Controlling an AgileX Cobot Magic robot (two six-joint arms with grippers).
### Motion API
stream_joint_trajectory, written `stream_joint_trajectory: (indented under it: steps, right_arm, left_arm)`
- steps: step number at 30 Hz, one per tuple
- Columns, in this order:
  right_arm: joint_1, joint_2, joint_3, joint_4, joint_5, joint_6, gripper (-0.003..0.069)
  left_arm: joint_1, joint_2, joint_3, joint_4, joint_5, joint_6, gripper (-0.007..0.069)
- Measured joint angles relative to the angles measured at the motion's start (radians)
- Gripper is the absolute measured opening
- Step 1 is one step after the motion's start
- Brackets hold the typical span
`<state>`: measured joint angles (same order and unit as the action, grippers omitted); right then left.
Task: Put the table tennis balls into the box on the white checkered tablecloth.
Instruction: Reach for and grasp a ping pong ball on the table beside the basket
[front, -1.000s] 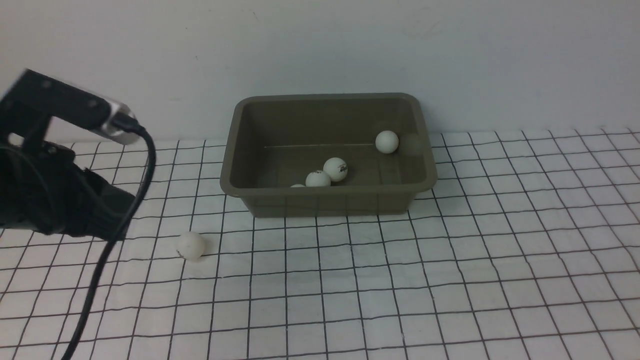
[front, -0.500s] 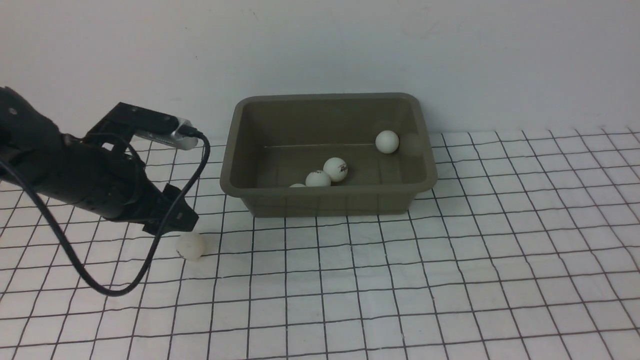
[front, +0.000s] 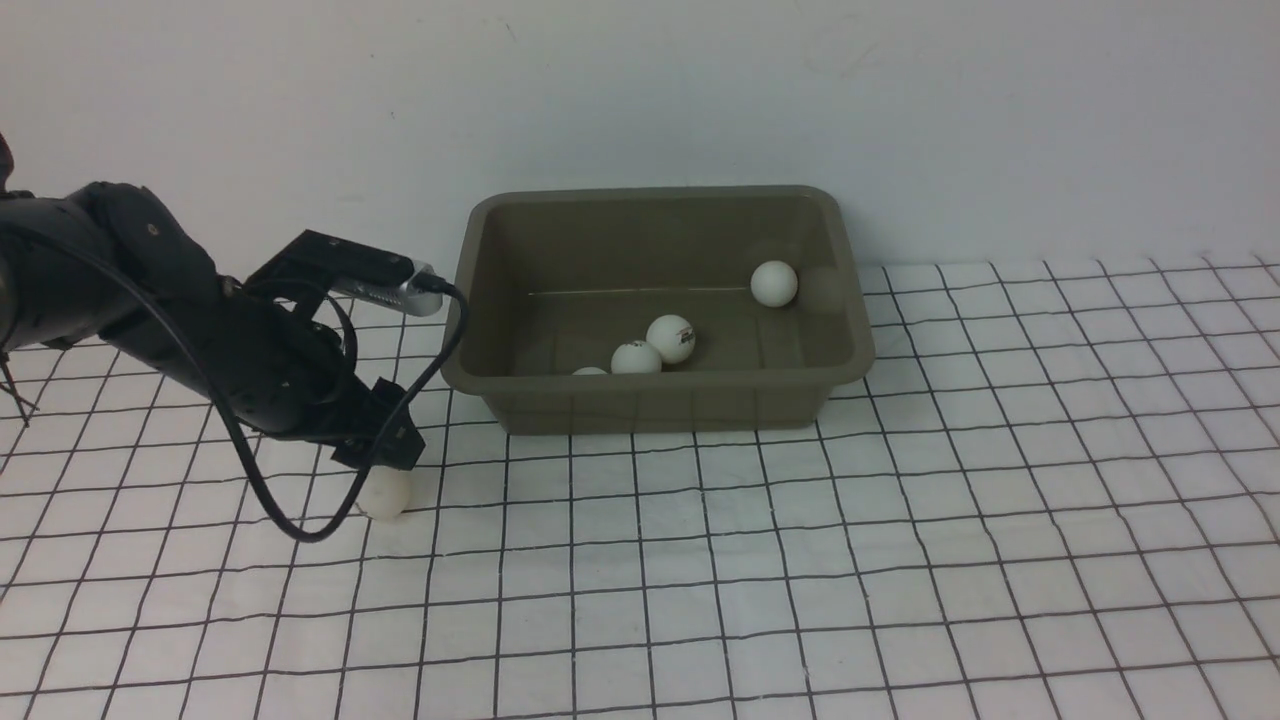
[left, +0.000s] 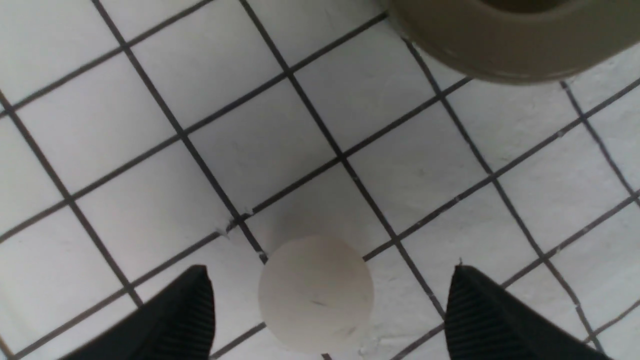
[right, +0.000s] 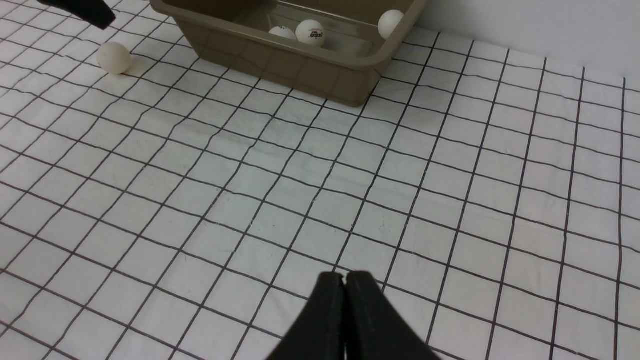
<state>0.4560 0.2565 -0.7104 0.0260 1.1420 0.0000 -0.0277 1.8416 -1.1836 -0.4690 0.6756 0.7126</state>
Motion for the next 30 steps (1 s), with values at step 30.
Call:
stream_joint_trajectory:
  steps: [30]
  right_arm:
    - [0.000,0.000,0.000,0.004,0.000,0.017,-0.0017]
  left_arm:
    - [-0.001,0.133,-0.024,0.011,-0.012,-0.016,0.0352]
